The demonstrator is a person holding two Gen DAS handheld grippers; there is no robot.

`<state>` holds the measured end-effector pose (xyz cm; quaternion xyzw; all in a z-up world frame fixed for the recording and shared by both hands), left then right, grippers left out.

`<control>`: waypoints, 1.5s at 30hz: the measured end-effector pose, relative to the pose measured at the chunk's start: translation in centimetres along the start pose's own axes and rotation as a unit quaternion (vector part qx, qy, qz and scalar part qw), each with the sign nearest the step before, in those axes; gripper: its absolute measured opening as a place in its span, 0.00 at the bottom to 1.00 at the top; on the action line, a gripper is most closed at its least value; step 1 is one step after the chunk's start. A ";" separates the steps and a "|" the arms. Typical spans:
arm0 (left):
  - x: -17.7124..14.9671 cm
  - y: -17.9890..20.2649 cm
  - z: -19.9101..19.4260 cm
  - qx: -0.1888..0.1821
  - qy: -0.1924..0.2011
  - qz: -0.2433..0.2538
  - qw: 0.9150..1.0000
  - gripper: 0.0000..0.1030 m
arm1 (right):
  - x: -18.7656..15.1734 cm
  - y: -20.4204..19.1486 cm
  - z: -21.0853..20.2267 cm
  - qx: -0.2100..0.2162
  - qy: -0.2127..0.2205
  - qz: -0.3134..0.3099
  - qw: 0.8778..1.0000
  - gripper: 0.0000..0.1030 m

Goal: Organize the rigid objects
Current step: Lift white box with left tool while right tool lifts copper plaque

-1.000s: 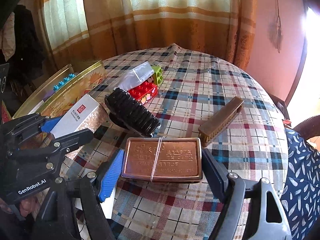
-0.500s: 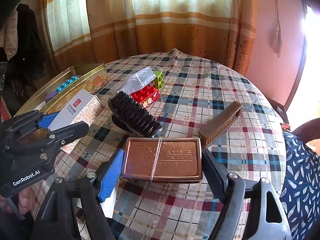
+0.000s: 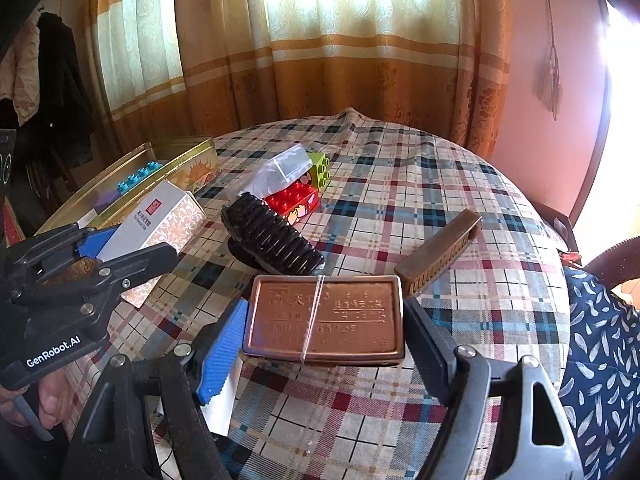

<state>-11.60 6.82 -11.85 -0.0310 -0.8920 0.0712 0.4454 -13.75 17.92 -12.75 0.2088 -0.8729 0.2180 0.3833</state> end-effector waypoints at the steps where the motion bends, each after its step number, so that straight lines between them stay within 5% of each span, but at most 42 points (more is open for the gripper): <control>1: 0.0 0.0 0.0 0.000 0.001 0.000 1.000 0.39 | 0.0 0.0 0.0 0.001 0.001 0.000 1.000 0.76; 45: 0.8 -0.8 -1.9 0.002 0.052 -0.024 0.998 0.39 | 0.6 -0.3 -1.2 0.013 0.043 -0.018 0.999 0.76</control>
Point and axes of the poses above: each gripper's, at about its wrist camera, not at the fingertips, and z roughly the way its jaws point, y to its right, x to its top, the point moved 10 cm from there along z, roughly the way its jaws point, and after that the axes turned 14 degrees about x, right-handed, at the moved point
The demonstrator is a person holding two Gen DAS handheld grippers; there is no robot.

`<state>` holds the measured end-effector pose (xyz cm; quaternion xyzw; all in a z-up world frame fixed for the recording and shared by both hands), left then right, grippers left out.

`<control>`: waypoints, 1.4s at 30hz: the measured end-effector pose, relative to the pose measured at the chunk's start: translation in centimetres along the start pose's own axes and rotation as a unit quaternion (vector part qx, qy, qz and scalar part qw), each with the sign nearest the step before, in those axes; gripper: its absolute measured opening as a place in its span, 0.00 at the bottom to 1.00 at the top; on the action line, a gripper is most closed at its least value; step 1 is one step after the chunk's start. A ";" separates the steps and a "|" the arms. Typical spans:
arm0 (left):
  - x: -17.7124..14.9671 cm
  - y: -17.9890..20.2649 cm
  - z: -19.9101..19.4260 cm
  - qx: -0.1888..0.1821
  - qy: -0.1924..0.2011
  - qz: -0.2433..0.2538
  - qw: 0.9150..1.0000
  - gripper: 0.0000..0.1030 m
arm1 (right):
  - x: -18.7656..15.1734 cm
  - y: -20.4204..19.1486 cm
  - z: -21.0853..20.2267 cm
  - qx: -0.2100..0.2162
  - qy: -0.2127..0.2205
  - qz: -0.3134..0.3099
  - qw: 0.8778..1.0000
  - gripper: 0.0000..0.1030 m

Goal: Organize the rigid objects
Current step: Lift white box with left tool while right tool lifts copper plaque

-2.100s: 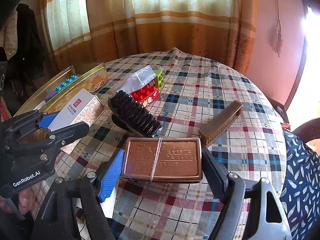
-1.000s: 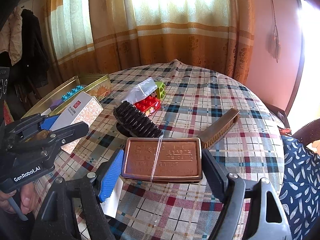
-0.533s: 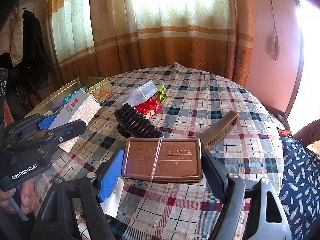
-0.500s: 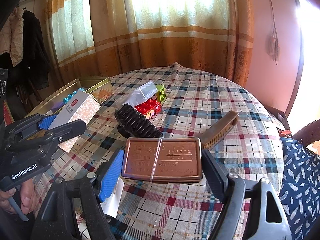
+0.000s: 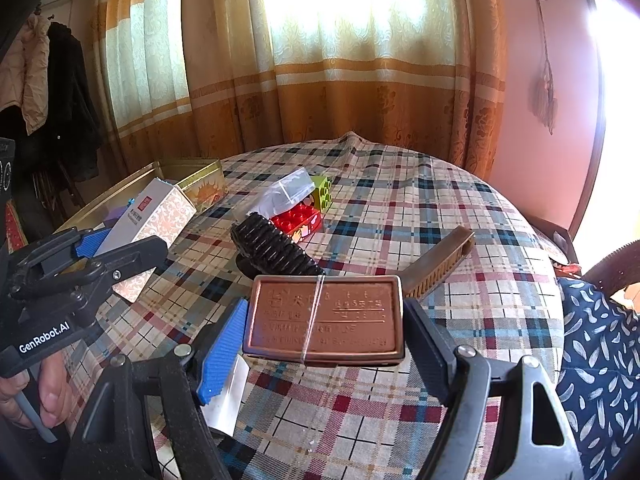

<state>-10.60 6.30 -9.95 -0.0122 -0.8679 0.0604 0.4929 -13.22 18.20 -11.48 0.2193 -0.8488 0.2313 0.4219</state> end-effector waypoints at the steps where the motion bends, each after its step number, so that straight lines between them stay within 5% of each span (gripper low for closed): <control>1: 0.0 0.0 -0.1 0.000 0.001 0.000 1.000 0.39 | 0.0 0.0 -0.1 0.000 0.001 0.000 1.000 0.76; 42: 1.2 -1.2 -2.8 0.025 0.077 -0.019 0.997 0.39 | 1.0 -0.9 -2.2 -0.012 0.065 -0.045 0.997 0.76</control>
Point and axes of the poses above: each gripper's, at about its wrist camera, not at the fingertips, and z roughly the way its jaws point, y to its right, x to its top, the point moved 10 cm from there along z, roughly the way its jaws point, and after that the axes turned 14 degrees about x, right-handed, at the moved point
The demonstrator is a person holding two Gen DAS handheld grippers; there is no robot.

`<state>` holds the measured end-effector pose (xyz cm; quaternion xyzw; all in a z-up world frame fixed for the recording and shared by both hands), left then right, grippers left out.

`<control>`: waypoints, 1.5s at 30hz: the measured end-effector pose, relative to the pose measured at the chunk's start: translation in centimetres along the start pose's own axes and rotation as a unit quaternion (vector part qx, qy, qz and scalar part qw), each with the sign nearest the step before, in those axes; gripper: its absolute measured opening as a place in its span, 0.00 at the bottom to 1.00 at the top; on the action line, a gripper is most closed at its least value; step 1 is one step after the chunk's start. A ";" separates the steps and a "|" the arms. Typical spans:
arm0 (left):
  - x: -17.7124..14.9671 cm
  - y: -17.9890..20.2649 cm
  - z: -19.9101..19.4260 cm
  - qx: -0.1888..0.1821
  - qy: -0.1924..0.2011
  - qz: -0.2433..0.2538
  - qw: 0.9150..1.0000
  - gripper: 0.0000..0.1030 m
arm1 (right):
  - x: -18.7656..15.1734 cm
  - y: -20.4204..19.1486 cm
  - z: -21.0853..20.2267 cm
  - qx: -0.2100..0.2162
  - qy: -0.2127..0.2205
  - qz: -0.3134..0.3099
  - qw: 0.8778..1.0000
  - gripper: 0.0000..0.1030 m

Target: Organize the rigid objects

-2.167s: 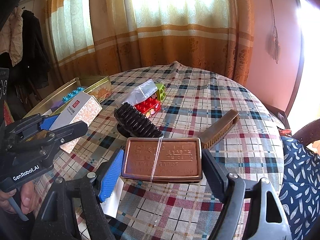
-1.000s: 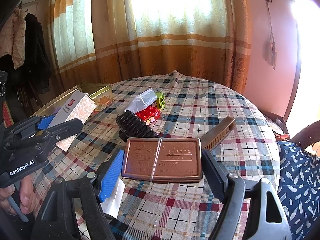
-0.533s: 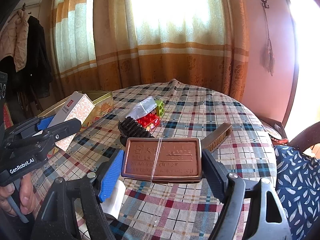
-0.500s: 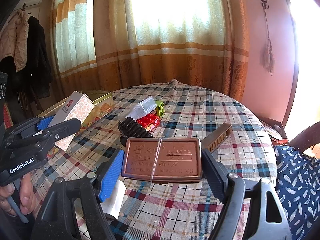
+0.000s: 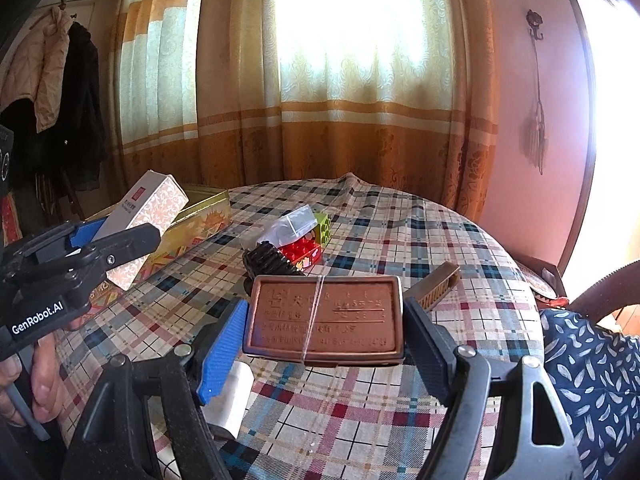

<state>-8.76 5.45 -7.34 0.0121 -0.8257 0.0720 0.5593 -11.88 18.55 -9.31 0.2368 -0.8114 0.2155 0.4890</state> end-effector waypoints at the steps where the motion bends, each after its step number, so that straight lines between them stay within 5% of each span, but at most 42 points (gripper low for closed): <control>1: 0.0 0.0 0.0 0.001 0.002 -0.001 1.000 0.39 | 0.0 0.0 0.0 0.000 0.000 0.000 1.000 0.76; 24: -0.2 -1.4 -1.6 0.028 0.036 -0.004 0.999 0.39 | 0.2 -1.6 0.5 -0.010 -0.014 0.010 1.000 0.76; 45: -0.7 -3.8 -1.1 0.056 0.017 -0.022 0.998 0.39 | 0.9 -4.4 2.3 0.012 -0.033 0.001 0.999 0.76</control>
Point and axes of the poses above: each gripper's, at about its wrist camera, not at the fingertips, and z roughly the way its jaws point, y to its right, x to its top, the point moved 10 cm from there along z, roughly the way its jaws point, and after that the axes turned 14 degrees about x, right-handed, at the moved point
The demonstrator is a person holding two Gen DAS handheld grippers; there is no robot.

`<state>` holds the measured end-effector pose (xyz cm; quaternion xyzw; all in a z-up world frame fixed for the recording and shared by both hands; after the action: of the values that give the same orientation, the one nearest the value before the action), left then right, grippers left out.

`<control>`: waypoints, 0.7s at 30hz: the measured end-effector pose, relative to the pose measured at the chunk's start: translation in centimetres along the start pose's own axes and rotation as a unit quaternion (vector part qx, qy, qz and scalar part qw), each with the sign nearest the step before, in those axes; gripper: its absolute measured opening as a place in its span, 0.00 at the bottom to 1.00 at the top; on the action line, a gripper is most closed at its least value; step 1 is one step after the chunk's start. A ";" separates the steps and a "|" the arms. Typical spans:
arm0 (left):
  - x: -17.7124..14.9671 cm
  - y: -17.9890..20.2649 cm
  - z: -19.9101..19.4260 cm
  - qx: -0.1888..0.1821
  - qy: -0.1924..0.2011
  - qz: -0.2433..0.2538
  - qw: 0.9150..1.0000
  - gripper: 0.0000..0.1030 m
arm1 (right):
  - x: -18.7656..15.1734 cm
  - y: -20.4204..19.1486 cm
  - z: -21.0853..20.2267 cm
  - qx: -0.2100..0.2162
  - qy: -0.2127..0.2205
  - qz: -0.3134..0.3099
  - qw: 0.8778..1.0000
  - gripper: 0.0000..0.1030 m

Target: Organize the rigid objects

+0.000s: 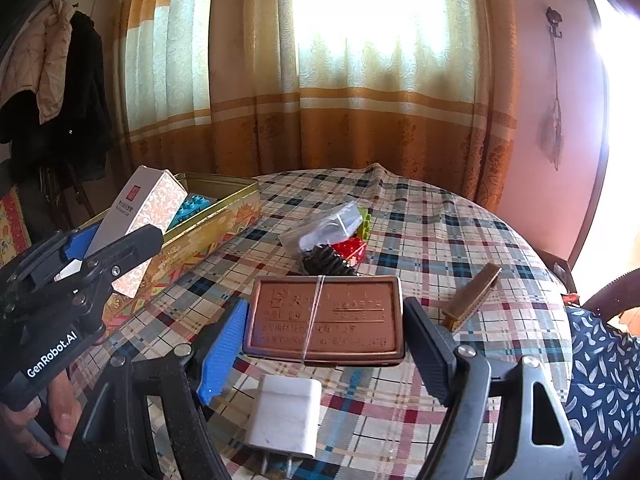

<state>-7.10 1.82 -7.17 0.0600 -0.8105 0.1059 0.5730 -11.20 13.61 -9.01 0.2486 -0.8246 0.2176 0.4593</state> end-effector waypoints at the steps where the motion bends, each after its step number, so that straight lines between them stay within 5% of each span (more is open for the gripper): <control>1: 0.0 -0.2 0.0 0.002 -0.001 -0.001 1.000 0.39 | 0.0 -0.1 0.0 0.001 -0.001 0.000 1.000 0.76; 21: 0.0 -2.3 0.4 0.029 -0.003 -0.018 0.999 0.39 | 0.4 -2.5 1.5 0.028 -0.009 -0.005 1.000 0.76</control>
<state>-6.98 -0.56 -7.10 0.0912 -0.8074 0.1190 0.5707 -10.84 10.67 -9.04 0.2676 -0.8209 0.2359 0.4459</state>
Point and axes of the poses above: each gripper's, at about its wrist camera, not at the fingertips, and z roughly the way its jaws point, y to its right, x to its top, the point moved 10 cm from there along z, roughly the way its jaws point, and after that the axes turned 14 degrees about x, right-handed, at the moved point
